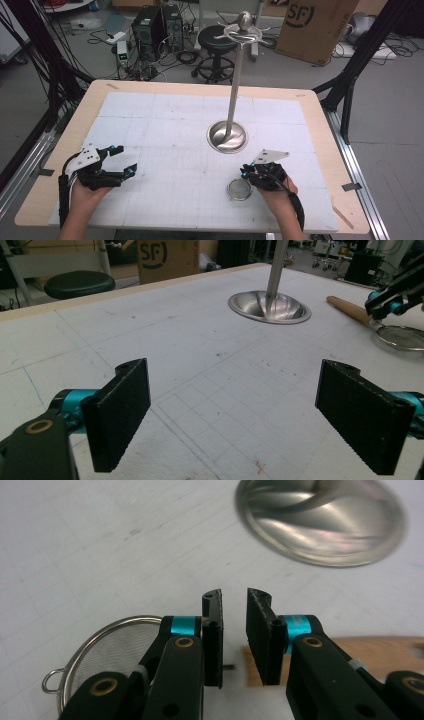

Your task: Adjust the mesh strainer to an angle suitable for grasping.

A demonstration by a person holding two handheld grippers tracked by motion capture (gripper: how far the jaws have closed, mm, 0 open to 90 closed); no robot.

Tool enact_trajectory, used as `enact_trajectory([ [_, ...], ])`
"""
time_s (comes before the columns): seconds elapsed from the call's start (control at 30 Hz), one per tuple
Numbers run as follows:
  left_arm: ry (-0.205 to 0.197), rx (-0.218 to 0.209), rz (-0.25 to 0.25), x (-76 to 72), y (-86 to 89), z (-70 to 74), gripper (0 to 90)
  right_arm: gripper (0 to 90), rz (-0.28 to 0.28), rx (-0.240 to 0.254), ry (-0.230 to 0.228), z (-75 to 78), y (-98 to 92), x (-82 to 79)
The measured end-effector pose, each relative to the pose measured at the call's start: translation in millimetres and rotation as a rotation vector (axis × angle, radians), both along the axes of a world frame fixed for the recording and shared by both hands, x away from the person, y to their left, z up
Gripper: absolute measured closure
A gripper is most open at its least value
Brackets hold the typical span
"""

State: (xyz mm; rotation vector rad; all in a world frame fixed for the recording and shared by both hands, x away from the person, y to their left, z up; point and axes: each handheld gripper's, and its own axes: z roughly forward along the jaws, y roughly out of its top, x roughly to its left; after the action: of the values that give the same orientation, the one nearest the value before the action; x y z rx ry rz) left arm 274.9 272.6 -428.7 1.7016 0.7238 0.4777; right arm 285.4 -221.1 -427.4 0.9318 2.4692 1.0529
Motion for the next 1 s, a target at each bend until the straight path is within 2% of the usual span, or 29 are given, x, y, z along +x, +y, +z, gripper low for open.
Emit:
enact_trajectory([
  [0.03, 0.0, -0.002, 0.001, -0.1, 0.3, 0.2, 15.0, 77.0, -0.006, -0.02, 0.004, -3.1, 2.4, 0.5],
  [0.1, 0.0, -0.002, 0.002, 0.0, 1.1, 0.4, 15.0, 77.3, -0.001, -0.02, 0.013, -6.5, 4.0, 0.9],
  [0.2, 0.002, -0.004, 0.003, 0.4, 1.1, -0.1, 15.0, 83.7, 0.018, -0.003, 0.042, -4.4, 2.6, -0.3],
  [0.33, 0.0, -0.007, 0.002, 1.7, 0.7, 0.0, 15.0, 86.6, 0.042, 0.024, 0.065, -2.5, -0.5, -1.8],
  [0.43, 0.0, -0.01, 0.003, 2.9, -0.5, 0.2, 15.0, 86.8, 0.044, 0.036, 0.058, -3.1, -2.3, -3.4],
  [0.5, -0.002, -0.009, 0.0, 3.5, -1.5, 0.4, 15.0, 84.9, 0.018, 0.017, 0.041, -4.3, -1.6, -3.7],
  [0.57, 0.0, -0.007, -0.003, 3.5, -2.7, 0.3, 15.0, 84.9, 0.016, 0.019, 0.03, -6.6, 0.3, -2.0],
  [0.63, 0.002, 0.0, -0.006, 3.6, -3.4, -0.1, 15.0, 84.6, -0.002, -0.035, 0.009, -8.3, 5.7, -0.4],
  [0.67, 0.003, -0.002, -0.004, 3.3, -3.7, -0.2, 15.0, 85.1, 0.007, -0.057, 0.018, -10.1, 8.5, 1.3],
  [0.73, 0.001, -0.002, -0.005, 2.9, -3.7, 0.2, 15.0, 89.4, 0.021, -0.074, 0.02, -11.1, 12.0, 1.5],
  [0.8, 0.002, -0.004, -0.005, 2.8, -3.5, 0.1, 15.0, 89.6, 0.032, -0.069, 0.03, -10.6, 11.3, 1.1],
  [0.83, 0.001, -0.002, -0.005, 2.9, -3.4, 0.1, 15.0, 89.6, 0.039, -0.055, 0.047, -10.3, 9.8, 0.8],
  [0.87, 0.001, -0.002, -0.005, 3.1, -3.2, 0.1, 15.0, 89.6, 0.072, -0.028, 0.08, -10.1, 7.0, -0.7],
  [0.9, 0.0, -0.002, -0.006, 3.2, -2.9, 0.3, 15.0, 89.6, 0.072, -0.028, 0.08, -10.1, 7.0, -0.7],
  [1.0, -0.004, -0.011, -0.003, 3.5, -2.3, 0.5, 15.0, 89.7, 0.131, -0.024, 0.125, -8.1, 3.7, -3.5],
])
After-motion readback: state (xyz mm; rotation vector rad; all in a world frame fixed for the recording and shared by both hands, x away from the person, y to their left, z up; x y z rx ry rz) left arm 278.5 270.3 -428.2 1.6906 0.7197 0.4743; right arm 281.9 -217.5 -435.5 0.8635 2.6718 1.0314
